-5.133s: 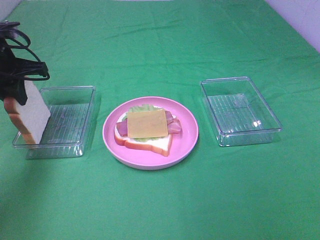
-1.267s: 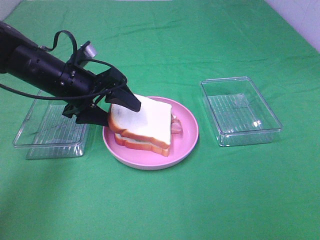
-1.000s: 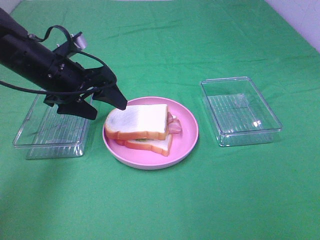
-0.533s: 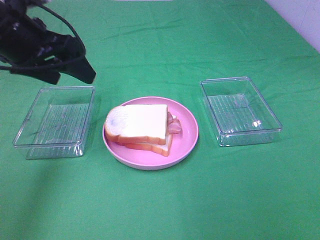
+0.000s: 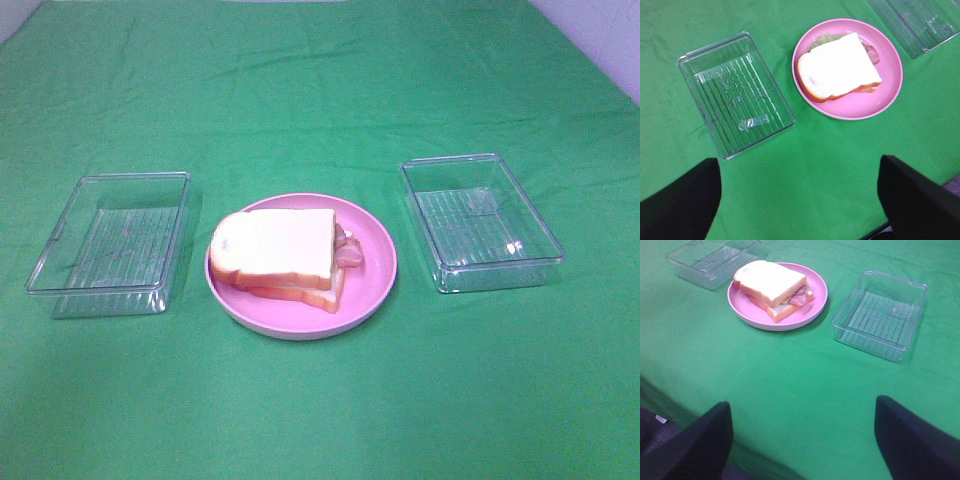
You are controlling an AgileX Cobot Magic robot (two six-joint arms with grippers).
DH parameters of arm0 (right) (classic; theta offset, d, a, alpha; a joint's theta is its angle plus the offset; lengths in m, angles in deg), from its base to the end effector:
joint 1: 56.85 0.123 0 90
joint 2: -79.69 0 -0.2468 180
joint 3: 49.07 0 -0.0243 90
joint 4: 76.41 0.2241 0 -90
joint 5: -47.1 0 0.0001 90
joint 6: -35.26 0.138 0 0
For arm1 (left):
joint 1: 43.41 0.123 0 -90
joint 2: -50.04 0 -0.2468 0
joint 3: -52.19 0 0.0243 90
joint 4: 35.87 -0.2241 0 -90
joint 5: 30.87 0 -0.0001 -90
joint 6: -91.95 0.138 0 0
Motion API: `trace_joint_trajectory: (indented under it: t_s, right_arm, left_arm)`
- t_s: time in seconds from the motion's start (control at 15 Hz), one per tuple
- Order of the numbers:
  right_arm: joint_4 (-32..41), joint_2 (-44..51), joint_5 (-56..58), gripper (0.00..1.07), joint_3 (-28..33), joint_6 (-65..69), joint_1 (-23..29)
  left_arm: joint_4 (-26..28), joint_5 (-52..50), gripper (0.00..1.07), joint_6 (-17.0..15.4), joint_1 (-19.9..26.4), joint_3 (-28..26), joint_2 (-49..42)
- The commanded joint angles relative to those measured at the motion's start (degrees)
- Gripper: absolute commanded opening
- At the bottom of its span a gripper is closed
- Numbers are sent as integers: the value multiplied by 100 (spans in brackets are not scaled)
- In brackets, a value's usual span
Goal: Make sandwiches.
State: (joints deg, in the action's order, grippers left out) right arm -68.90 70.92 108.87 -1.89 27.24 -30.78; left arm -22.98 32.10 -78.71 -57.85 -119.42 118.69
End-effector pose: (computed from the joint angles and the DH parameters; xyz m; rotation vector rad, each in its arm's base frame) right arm 0.0376 0.0361 0.2428 -0.6133 1.9729 0.3521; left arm 0.1975 -0.0792 0.3240 0.4670 2.3921 -0.3299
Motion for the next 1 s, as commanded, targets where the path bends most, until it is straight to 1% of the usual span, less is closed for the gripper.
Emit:
trace_joint_trajectory:
  t_s: [0.07,0.2,0.27,0.33,0.4,0.47,0.53,0.6,0.73,0.87,1.0]
  right_arm:
    - [-6,-11,-74,75,0,-34,-6]
    - [-6,-11,-74,75,0,-34,-6]
    - [-6,-11,-74,75,0,-34,-6]
    - [-6,-11,-74,75,0,-34,-6]
    - [-6,-11,-74,75,0,-34,-6]
    - [-6,-11,-74,75,0,-34,-6]
    - [-6,-11,-74,75,0,-34,-6]
    - [-6,-11,-74,75,0,-34,-6]
    - [-6,-11,-74,75,0,-34,-6]
    - [-6,-11,-74,75,0,-34,-6]
    - [-6,-11,-74,75,0,-34,-6]
  left_arm:
    - [11,269,81,-34,0,-11,-693]
    - [11,424,81,-17,0,-11,-1071]
    - [11,441,81,-11,0,103,-1375]
    - [11,378,81,11,0,338,-1679]
    - [11,350,81,11,0,659,-1988]
    - [11,384,81,11,0,1450,-2641]
    - [11,384,81,11,0,1450,-2641]
    - [11,590,81,23,0,2166,-3340]
    - [11,613,81,23,0,2722,-4039]
    - [11,590,81,189,0,3163,-4744]
    - [11,344,81,149,0,3615,-5265]
